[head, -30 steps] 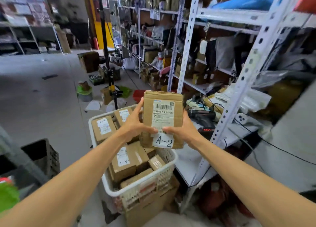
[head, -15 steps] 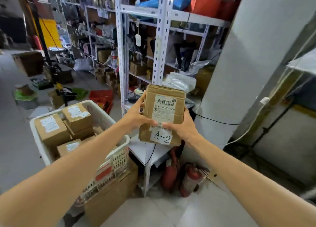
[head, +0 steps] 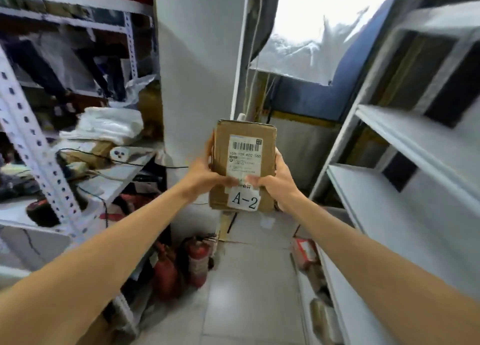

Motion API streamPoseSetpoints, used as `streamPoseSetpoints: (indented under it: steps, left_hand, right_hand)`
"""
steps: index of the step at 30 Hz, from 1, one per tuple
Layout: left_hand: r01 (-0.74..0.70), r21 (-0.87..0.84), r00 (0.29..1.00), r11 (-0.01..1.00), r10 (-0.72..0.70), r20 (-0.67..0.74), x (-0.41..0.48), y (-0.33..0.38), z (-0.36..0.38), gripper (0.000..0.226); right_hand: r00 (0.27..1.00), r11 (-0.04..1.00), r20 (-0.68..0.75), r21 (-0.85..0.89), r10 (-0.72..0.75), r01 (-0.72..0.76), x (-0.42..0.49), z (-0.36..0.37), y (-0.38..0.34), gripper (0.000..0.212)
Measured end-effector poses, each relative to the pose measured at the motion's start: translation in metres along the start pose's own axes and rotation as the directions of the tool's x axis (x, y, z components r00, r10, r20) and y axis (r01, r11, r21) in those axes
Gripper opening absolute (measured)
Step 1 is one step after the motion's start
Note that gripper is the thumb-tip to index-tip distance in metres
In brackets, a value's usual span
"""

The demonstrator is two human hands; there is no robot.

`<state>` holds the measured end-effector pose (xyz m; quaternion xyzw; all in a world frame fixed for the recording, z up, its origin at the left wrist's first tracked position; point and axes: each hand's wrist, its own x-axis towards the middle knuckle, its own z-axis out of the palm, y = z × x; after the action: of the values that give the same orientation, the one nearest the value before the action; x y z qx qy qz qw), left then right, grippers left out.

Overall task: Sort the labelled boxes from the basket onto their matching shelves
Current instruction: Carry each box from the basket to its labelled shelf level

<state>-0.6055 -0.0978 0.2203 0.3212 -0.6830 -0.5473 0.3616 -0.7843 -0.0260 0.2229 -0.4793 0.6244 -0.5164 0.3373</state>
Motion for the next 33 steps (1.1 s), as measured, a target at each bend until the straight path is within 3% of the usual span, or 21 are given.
streamPoseSetpoints:
  steps: [4,9,15,17,23,27,30,33]
  left_hand:
    - [-0.027,-0.06,0.972,0.998,0.04,0.231,0.046,0.017,0.045,0.125]
    - [-0.075,-0.101,0.885,0.992,0.113,0.451,0.086,0.05,0.109,0.128]
    - [-0.098,-0.203,0.669,0.974,0.215,0.711,0.084,0.08,0.187,0.13]
    - [-0.098,-0.237,0.588,0.967,0.248,0.77,0.071,0.089,0.214,0.128]
    - [-0.058,-0.359,0.35,0.932,0.355,0.867,0.007,0.116,0.285,0.122]
    - [-0.005,-0.416,0.229,0.909,0.407,0.885,-0.039,0.132,0.313,0.118]
    - [0.098,-0.383,0.233,0.919,0.353,0.906,-0.065,0.135,0.327,0.102]
    - [0.161,-0.341,0.276,0.926,0.289,0.917,-0.083,0.12,0.339,0.072]
  right_hand:
    - [0.976,0.999,-0.217,-0.036,0.012,-0.02,-0.014,-0.054,-0.009,0.094]
    - [0.862,1.0,-0.507,-0.016,0.014,-0.026,-0.048,-0.108,-0.014,0.069]
    - [0.657,0.993,-0.754,-0.091,-0.018,-0.077,-0.118,-0.142,-0.024,0.08]
    - [0.548,0.991,-0.836,-0.09,-0.018,-0.104,-0.146,-0.146,-0.025,0.082]
    - [0.225,0.976,-0.974,-0.078,-0.031,-0.202,-0.236,-0.145,-0.041,0.089]
    - [0.114,0.963,-0.993,-0.03,0.0,-0.267,-0.295,-0.14,-0.058,0.082]
    - [0.051,0.952,-0.998,0.03,0.048,-0.305,-0.325,-0.137,-0.062,0.088]
    - [0.022,0.886,-0.998,0.048,0.066,-0.461,-0.34,-0.136,-0.051,0.089]
